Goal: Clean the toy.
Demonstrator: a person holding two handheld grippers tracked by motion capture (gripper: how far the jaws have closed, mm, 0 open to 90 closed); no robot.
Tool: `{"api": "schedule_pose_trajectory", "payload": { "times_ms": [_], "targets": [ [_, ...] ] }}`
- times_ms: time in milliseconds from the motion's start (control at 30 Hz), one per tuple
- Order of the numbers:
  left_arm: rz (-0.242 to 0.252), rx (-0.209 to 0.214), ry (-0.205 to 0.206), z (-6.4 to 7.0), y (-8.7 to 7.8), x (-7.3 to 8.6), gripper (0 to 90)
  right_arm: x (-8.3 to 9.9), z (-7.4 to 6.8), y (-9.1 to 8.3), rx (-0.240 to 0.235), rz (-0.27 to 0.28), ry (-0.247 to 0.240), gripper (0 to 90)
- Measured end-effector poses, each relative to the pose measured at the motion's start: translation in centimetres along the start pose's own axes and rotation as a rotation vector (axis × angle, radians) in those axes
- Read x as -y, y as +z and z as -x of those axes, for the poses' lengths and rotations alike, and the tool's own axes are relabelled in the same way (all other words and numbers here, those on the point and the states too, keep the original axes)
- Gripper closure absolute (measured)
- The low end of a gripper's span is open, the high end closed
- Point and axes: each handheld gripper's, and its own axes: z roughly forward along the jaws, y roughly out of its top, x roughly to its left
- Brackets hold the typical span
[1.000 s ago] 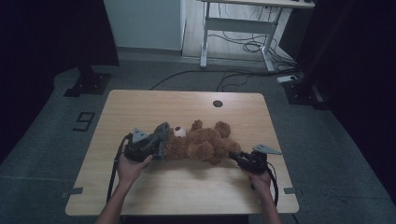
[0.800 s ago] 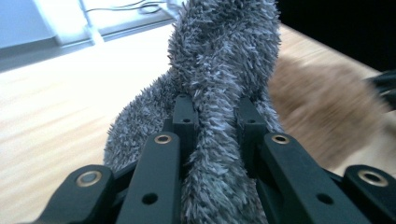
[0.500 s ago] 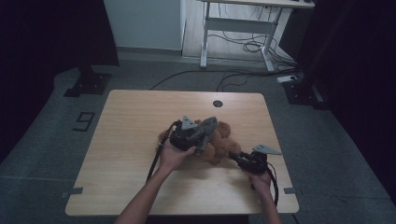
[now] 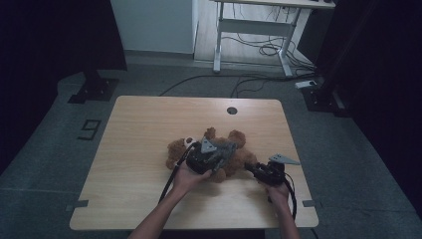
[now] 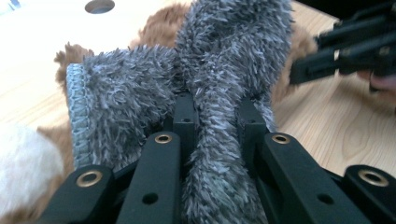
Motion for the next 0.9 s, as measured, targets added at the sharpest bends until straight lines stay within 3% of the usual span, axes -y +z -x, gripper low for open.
{"api": "schedule_pose_trajectory", "payload": {
  "times_ms": [200, 367, 500, 600, 733, 767, 800, 833, 867, 900],
  "targets": [
    [0.001, -0.03, -0.03, -1.8, -1.6, 2.6, 75.0, 0.0, 0.0, -0.1, -0.005, -0.001, 0.005, 65.3],
    [0.0, -0.023, -0.042, -3.2, -3.3, 4.6, 75.2, -0.1, 0.0, -0.1, -0.018, 0.001, 0.006, 65.3],
    [-0.004, -0.047, -0.039, -3.5, -4.4, 5.2, 75.2, -0.1, 0.0, 0.0, -0.024, -0.001, 0.015, 65.3],
    [0.005, -0.036, -0.058, -3.7, -4.6, 5.2, 75.2, -0.1, 0.0, -0.1, -0.026, 0.001, 0.013, 65.5],
    [0.014, -0.037, -0.05, -3.2, -4.4, 3.7, 75.1, -0.1, 0.0, -0.1, -0.024, 0.004, 0.015, 65.8],
    [0.023, -0.036, -0.032, -2.9, -4.0, 2.3, 75.1, -0.1, 0.0, -0.1, -0.023, 0.004, 0.018, 65.8],
    [0.023, -0.036, -0.032, -2.9, -4.0, 2.3, 75.1, -0.1, 0.0, -0.1, -0.022, 0.004, 0.018, 65.8],
    [0.034, -0.026, -0.029, -2.8, -3.4, 0.6, 75.1, -0.1, 0.0, -0.1, -0.021, 0.006, 0.018, 65.8],
    [0.034, -0.026, -0.029, -2.8, -3.4, 0.6, 75.1, -0.1, 0.0, -0.1, -0.021, 0.006, 0.018, 65.8],
    [0.035, -0.014, -0.022, -2.5, -2.6, -1.1, 75.1, -0.1, 0.0, -0.1, -0.021, 0.006, 0.017, 65.8]
  ]
}}
